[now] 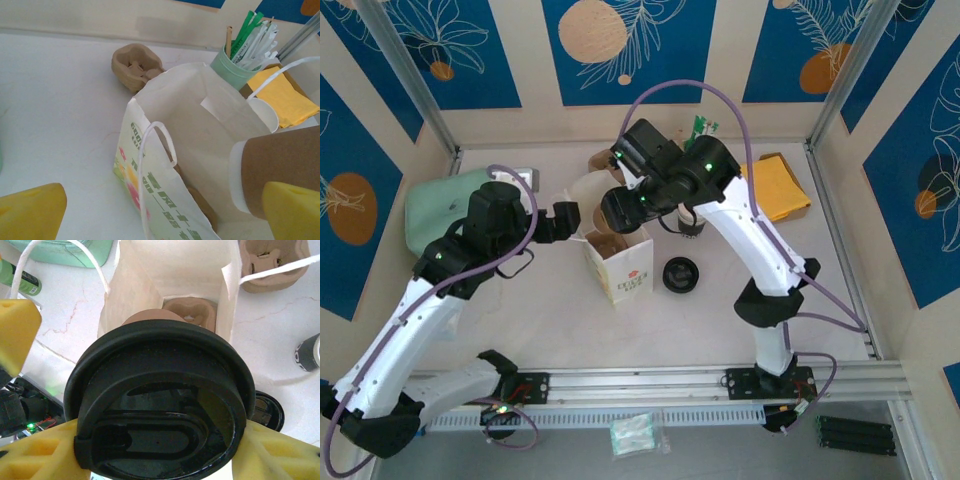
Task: Pack the takeout coffee
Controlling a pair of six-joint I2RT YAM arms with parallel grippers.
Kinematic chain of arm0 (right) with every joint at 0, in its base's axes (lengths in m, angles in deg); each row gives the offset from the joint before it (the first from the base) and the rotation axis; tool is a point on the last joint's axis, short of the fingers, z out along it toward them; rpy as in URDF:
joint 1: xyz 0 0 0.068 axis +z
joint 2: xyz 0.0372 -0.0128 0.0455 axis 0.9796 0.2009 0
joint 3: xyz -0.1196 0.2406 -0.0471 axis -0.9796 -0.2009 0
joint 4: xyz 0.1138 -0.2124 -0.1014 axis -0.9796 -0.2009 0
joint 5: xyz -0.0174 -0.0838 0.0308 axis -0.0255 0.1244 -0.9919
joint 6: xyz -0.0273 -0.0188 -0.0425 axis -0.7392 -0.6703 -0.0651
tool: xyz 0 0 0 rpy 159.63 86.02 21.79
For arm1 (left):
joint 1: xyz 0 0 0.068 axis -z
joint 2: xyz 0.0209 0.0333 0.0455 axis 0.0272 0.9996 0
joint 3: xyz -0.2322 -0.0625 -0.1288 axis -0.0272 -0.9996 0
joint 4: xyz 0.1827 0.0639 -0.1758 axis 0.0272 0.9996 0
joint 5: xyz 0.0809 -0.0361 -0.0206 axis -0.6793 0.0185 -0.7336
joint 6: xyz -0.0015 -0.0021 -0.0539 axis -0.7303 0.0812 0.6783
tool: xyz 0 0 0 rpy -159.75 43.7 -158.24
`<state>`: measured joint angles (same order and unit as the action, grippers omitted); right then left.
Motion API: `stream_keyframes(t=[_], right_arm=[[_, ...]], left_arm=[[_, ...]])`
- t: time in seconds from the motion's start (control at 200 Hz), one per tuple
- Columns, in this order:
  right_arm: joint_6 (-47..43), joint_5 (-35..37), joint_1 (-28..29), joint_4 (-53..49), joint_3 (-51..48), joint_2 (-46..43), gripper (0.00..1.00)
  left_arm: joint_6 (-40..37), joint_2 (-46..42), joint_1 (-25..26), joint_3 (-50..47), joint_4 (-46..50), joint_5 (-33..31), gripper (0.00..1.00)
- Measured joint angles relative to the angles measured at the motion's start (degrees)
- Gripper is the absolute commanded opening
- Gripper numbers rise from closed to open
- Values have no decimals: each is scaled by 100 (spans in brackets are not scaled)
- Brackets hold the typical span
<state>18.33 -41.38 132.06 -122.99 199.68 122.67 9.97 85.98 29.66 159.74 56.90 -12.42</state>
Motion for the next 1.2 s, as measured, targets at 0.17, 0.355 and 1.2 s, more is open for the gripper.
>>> stream_keyframes(t=[0.17, 0.355, 1.2], right_arm=[[2, 24, 0, 2, 129, 227, 61], [0, 66, 2, 0, 280, 409, 61], [-44, 328, 155, 0, 304, 955, 61]], left_arm=[[13, 0, -267, -166, -208, 372, 88], [-26, 0, -376, -293, -369, 682, 68], [205, -310, -424, -603, -645, 1423, 0]])
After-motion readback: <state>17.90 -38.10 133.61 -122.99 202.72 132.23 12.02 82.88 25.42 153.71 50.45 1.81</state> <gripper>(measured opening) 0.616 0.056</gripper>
